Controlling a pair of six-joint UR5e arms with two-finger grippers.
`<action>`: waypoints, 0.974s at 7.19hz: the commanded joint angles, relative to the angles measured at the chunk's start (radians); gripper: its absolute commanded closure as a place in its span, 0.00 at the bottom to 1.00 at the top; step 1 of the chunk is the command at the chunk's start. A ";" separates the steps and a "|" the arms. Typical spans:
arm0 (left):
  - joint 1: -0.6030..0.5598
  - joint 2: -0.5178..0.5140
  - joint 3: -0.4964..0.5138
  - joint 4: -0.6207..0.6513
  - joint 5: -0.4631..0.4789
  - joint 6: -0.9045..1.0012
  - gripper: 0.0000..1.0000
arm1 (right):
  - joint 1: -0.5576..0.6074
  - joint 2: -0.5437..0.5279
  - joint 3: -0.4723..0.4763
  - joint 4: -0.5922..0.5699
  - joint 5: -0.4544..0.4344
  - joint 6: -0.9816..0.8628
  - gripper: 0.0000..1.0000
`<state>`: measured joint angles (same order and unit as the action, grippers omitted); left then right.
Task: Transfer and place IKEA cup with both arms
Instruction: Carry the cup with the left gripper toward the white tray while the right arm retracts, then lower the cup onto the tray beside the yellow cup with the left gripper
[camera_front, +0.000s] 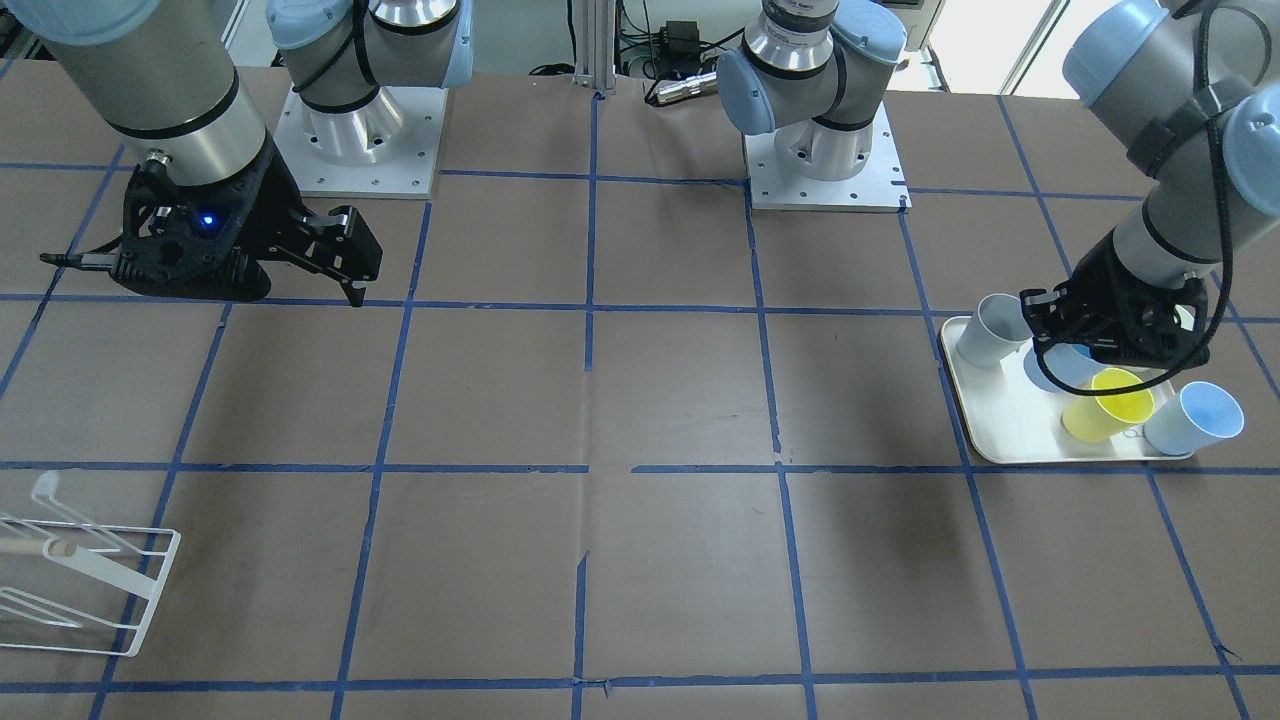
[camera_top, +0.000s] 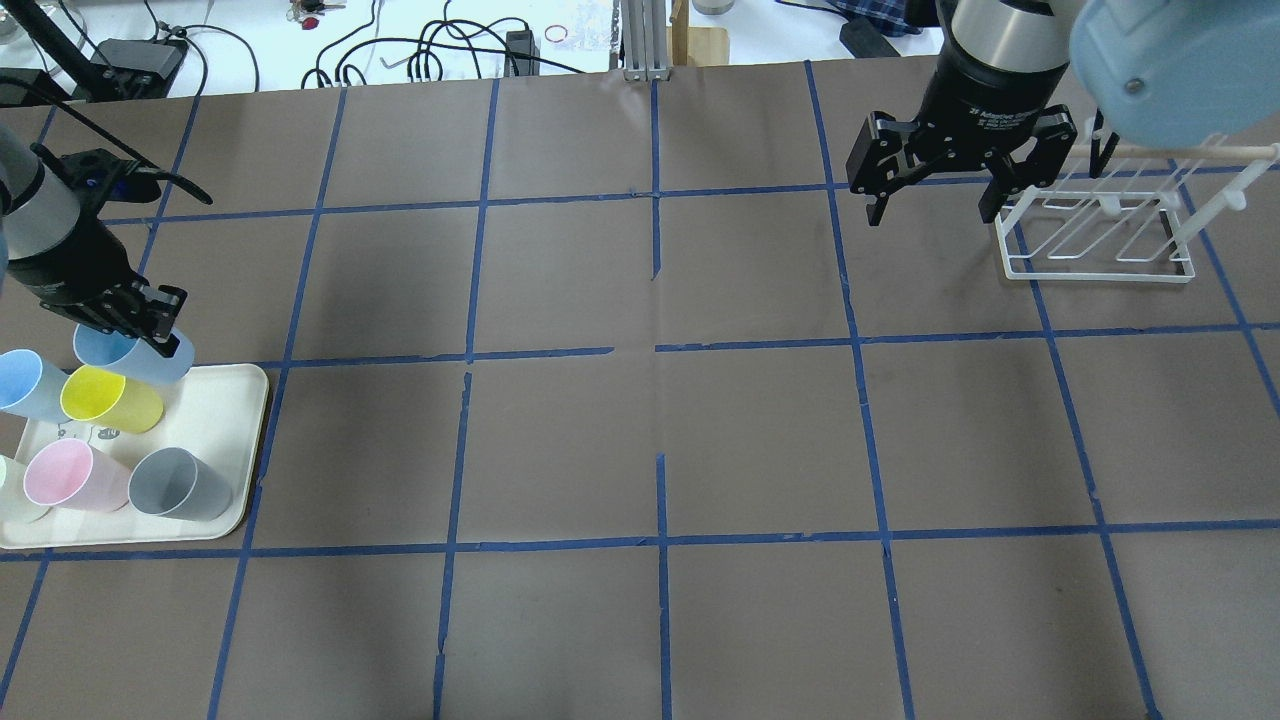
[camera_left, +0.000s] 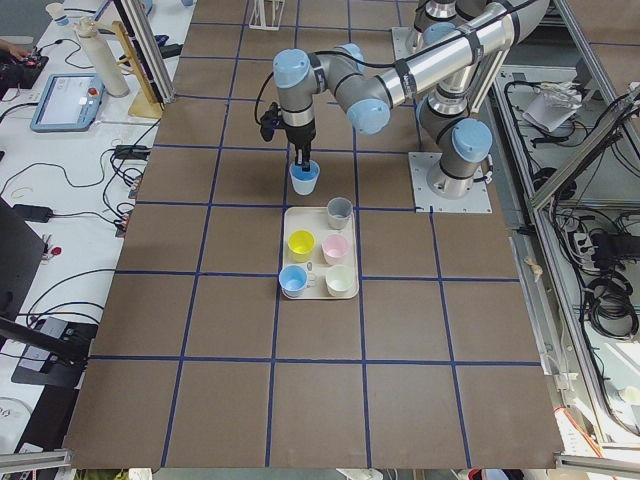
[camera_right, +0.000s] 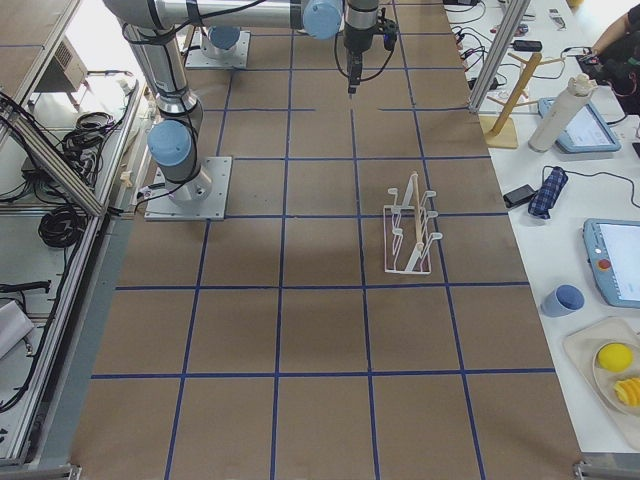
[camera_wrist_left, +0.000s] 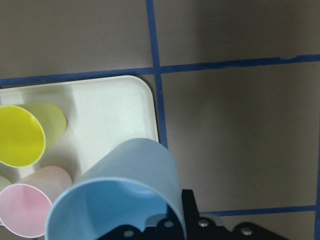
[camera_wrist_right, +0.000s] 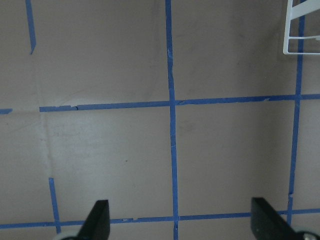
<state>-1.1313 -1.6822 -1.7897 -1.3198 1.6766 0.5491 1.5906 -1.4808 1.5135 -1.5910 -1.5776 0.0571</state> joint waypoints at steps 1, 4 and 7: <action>0.002 -0.109 0.032 0.010 0.027 0.031 1.00 | 0.022 0.000 0.007 -0.102 0.005 0.001 0.00; 0.007 -0.181 0.017 0.031 0.040 0.061 1.00 | 0.026 -0.012 0.007 -0.106 0.007 -0.006 0.00; 0.050 -0.234 0.016 0.037 0.037 0.078 1.00 | 0.026 -0.020 0.008 -0.104 -0.002 -0.005 0.00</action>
<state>-1.1037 -1.8919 -1.7718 -1.2833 1.7150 0.6174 1.6167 -1.5004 1.5215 -1.6961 -1.5740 0.0540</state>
